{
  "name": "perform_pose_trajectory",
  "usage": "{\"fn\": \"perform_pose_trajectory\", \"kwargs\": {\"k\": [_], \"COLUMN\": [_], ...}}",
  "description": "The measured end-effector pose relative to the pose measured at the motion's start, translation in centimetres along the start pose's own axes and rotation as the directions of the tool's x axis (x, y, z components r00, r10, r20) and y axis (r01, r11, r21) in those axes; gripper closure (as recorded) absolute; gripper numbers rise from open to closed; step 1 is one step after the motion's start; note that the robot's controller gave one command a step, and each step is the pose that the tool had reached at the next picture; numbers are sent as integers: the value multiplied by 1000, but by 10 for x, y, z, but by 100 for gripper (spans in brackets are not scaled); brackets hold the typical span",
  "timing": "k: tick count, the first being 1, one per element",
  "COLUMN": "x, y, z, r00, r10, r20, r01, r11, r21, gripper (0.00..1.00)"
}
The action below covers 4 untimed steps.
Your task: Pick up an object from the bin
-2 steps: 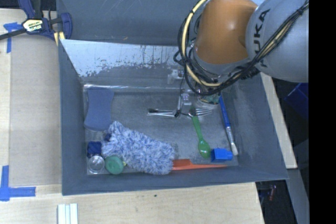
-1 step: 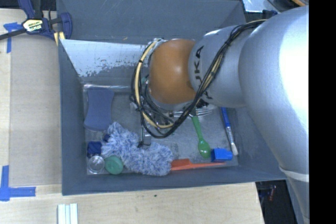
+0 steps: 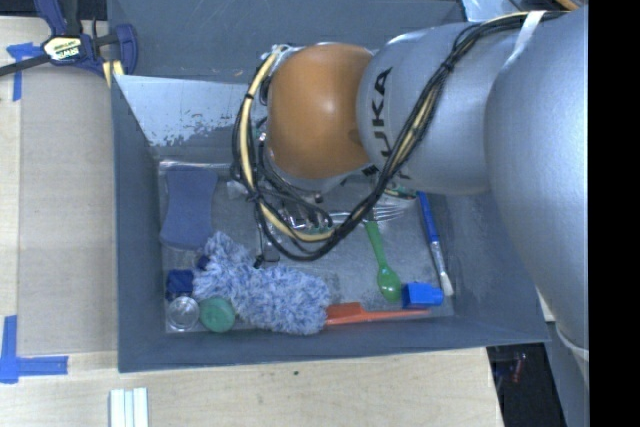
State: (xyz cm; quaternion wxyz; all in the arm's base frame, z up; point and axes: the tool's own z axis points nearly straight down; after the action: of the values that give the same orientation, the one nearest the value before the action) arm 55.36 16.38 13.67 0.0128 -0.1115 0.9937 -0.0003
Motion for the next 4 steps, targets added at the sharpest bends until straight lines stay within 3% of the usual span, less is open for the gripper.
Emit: {"fn": "perform_pose_trajectory", "kwargs": {"k": [1, 2, 3, 4], "x": [1, 31, 20, 20], "y": [33, 0, 31, 31], "z": [37, 64, 63, 63], "r00": [915, 992, 664, 666], "r10": [-402, -128, -748, -746], "r20": [-17, 5, 9, 9], "r01": [402, 128, 748, 746], "r11": [916, 992, 664, 666], "r21": [-12, 0, 0, -1], "gripper": [0, 0, 100, 100]}}
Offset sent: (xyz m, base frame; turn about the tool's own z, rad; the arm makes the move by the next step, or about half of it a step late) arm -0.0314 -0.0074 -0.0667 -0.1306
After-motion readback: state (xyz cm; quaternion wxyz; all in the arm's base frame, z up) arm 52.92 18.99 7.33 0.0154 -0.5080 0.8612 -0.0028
